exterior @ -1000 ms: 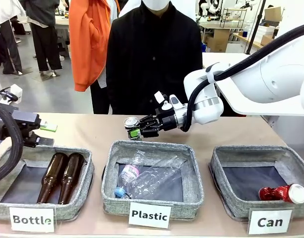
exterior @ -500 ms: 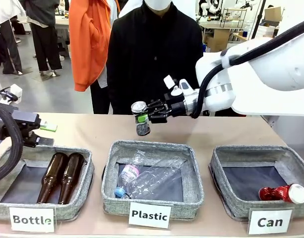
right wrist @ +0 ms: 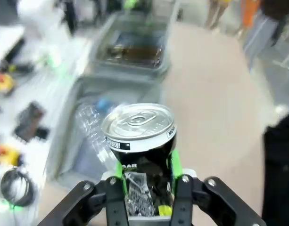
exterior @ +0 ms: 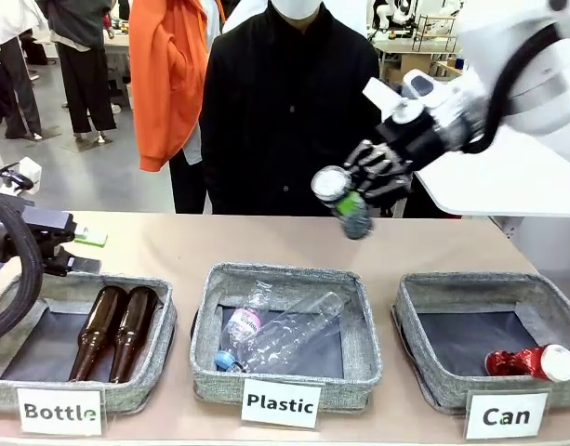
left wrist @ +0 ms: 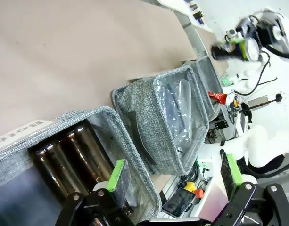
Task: Sort the can waste into the basket.
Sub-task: Pick up the can waste from the table and place it in the right Fabric basket.
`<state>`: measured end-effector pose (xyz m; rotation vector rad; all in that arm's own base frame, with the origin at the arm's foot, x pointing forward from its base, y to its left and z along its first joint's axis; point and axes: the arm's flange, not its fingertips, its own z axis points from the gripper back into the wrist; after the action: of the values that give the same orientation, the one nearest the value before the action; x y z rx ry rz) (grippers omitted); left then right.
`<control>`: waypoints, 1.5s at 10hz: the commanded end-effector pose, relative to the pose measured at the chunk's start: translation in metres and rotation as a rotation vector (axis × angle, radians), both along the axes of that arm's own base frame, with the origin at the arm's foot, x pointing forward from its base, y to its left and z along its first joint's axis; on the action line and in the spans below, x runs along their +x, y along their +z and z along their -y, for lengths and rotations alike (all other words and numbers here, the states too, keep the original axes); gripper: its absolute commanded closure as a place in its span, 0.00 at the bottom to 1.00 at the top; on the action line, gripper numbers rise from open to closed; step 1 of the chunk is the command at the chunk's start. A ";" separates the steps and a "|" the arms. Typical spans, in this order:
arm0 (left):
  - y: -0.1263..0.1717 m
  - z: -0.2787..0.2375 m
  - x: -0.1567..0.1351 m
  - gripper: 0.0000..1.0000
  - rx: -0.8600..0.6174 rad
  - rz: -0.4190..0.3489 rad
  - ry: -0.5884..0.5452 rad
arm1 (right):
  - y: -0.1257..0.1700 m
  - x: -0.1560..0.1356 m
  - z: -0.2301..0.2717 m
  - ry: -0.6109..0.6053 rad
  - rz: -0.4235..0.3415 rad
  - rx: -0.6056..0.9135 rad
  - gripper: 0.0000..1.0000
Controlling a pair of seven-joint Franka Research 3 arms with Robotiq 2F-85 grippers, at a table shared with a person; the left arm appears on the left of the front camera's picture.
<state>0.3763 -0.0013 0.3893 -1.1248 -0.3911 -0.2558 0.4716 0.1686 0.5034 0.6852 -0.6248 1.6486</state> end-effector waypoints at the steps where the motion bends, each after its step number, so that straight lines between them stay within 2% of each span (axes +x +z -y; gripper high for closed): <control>1: 0.002 -0.002 -0.002 0.00 -0.010 0.001 -0.005 | 0.028 -0.031 0.024 0.046 -0.132 -0.257 1.00; 3: 0.002 -0.002 -0.002 0.00 -0.010 0.001 -0.005 | 0.041 -0.066 0.054 -0.020 -0.257 -0.637 1.00; 4: 0.002 -0.002 -0.002 0.00 -0.010 0.001 -0.005 | 0.041 -0.078 0.066 -0.176 -0.298 -0.763 1.00; 5: 0.002 -0.002 -0.002 0.00 -0.010 0.001 -0.005 | 0.040 -0.087 0.076 -0.288 -0.322 -0.843 1.00; 6: 0.002 -0.002 -0.002 0.00 -0.010 0.001 -0.005 | 0.032 -0.091 0.078 -0.336 -0.349 -0.914 1.00; 7: 0.002 -0.002 -0.002 0.00 -0.010 0.001 -0.005 | 0.028 -0.089 0.081 -0.438 -0.326 -0.951 1.00; 9: 0.002 -0.002 -0.002 0.00 -0.010 0.001 -0.005 | 0.027 -0.086 0.087 -0.497 -0.323 -0.955 1.00; 10: 0.002 -0.002 -0.002 0.00 -0.010 0.001 -0.005 | 0.025 -0.087 0.090 -0.506 -0.339 -0.963 0.11; 11: 0.002 -0.002 -0.002 0.00 -0.010 0.001 -0.005 | 0.028 -0.084 0.089 -0.503 -0.353 -0.963 0.01; 15: 0.002 -0.002 -0.002 0.00 -0.010 0.001 -0.005 | 0.029 -0.083 0.087 -0.468 -0.344 -0.992 0.00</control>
<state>0.3764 -0.0010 0.3893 -1.1249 -0.3914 -0.2553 0.3864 0.0821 0.5278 0.0870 0.2688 1.1515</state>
